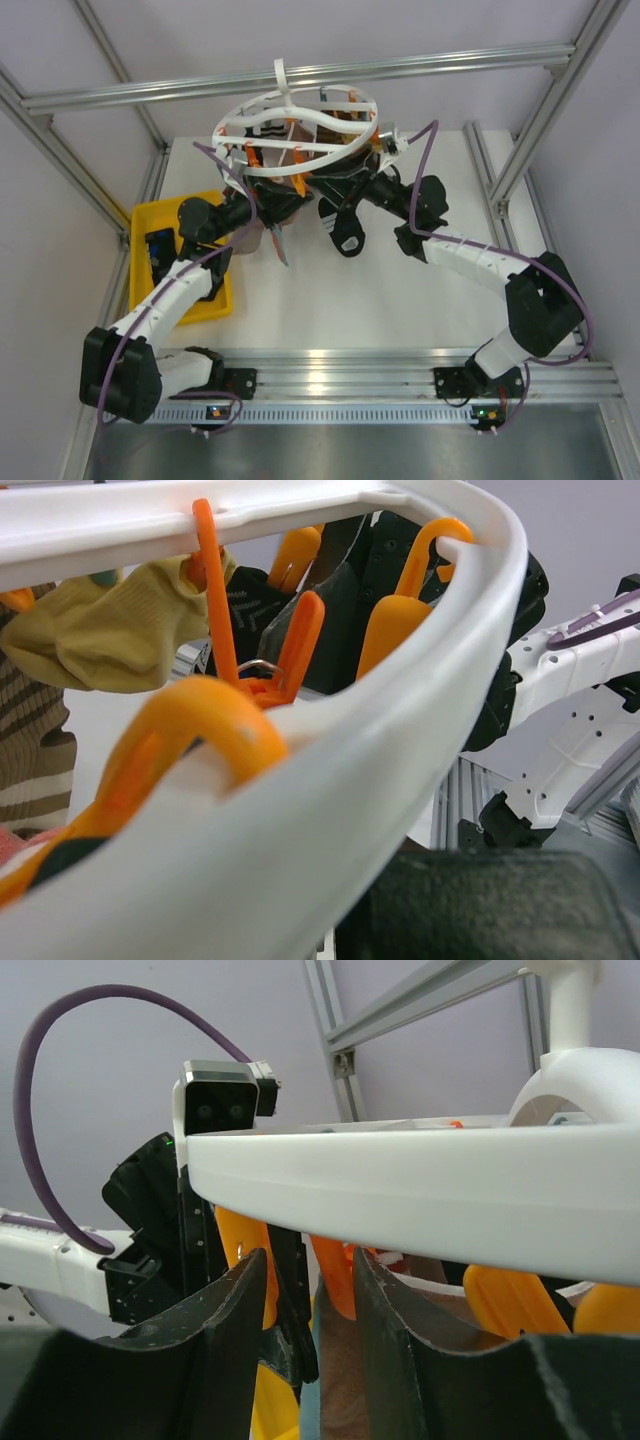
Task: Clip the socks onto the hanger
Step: Open the clamp at the hanger.
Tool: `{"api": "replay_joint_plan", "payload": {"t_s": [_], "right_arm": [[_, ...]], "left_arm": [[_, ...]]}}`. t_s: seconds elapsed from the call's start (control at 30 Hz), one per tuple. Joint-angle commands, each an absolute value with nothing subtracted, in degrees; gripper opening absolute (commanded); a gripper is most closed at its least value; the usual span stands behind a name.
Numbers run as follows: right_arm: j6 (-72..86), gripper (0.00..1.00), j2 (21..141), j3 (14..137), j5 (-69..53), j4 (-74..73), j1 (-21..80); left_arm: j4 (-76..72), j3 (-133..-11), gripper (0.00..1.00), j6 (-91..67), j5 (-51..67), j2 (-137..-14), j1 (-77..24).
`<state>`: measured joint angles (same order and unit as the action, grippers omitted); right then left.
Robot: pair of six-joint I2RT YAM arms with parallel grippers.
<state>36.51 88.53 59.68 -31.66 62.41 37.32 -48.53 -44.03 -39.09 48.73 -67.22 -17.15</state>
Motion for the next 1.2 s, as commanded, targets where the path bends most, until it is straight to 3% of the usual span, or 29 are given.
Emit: {"api": "replay_joint_plan", "payload": {"t_s": [0.0,0.3,0.83,1.17], "right_arm": [[37.1,0.39,86.7,61.1,-34.3,67.3,37.7],[33.6,0.38,84.8,60.2,-25.6,63.3,39.7],[25.5,0.38,74.2,52.6,-24.5,48.9,42.0],[20.0,0.35,71.8,51.5,-30.6,47.3,42.4]], "left_arm": [[-50.7,-44.3,0.0,-40.2,49.2,-68.8,-16.8],[-47.1,-44.2,0.01,-36.0,45.1,-66.9,-16.8],[-38.2,-38.3,0.56,-7.8,26.7,-54.6,-22.2],[-44.9,-37.5,0.6,8.1,9.9,-58.6,-31.8]]}}
